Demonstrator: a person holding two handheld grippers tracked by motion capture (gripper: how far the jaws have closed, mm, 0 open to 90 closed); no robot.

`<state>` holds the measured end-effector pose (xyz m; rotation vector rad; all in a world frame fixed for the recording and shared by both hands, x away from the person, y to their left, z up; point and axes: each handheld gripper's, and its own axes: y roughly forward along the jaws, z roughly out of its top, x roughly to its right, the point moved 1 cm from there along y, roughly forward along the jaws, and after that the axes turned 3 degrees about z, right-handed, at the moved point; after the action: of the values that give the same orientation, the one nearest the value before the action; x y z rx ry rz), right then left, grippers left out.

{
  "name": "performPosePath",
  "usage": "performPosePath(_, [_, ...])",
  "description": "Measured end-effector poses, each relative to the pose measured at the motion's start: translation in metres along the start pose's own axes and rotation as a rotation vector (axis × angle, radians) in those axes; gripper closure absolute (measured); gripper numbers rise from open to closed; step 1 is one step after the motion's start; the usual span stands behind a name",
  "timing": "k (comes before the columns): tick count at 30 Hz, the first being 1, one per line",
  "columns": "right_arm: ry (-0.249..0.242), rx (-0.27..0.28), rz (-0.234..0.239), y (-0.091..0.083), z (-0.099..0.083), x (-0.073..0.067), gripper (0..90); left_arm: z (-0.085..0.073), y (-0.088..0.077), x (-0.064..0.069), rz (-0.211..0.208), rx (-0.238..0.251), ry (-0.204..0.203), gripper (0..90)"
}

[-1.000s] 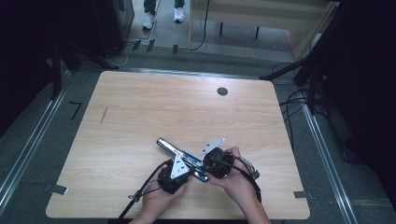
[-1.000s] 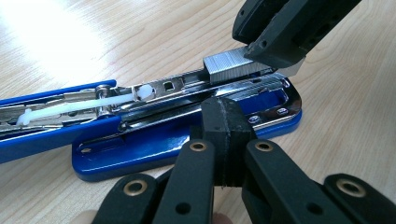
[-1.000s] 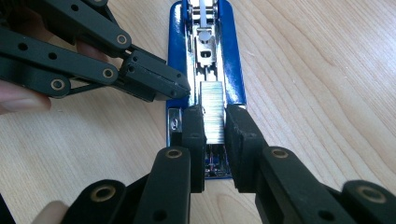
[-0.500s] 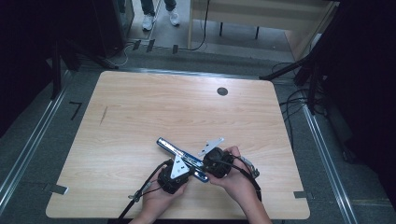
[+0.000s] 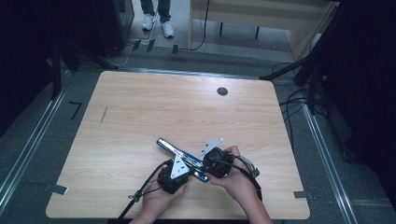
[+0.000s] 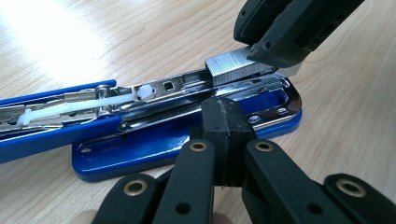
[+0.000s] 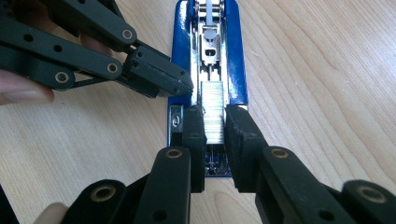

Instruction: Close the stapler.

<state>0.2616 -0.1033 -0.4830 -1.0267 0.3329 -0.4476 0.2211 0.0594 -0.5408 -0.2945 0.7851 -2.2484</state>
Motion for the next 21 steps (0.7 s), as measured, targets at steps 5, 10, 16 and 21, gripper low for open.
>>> performPosePath(5, [0.005,0.003,0.003,-0.0001,-0.0001,0.0001,79.8,0.0,0.0,0.0,0.0,0.001,0.0,90.0])
performPosePath(10, [0.01,0.003,0.005,0.0005,-0.0005,0.0,79.8,0.0,0.0001,0.0001,0.0,0.001,-0.001,90.0])
performPosePath(16, [0.012,-0.002,-0.003,0.002,-0.0007,-0.0002,79.8,0.0,-0.0001,0.0002,0.0,0.0,0.001,90.0])
performPosePath(21, [0.003,-0.011,-0.01,0.0028,0.0006,-0.0016,79.8,0.0,0.0,0.0002,0.001,0.0,0.002,90.0])
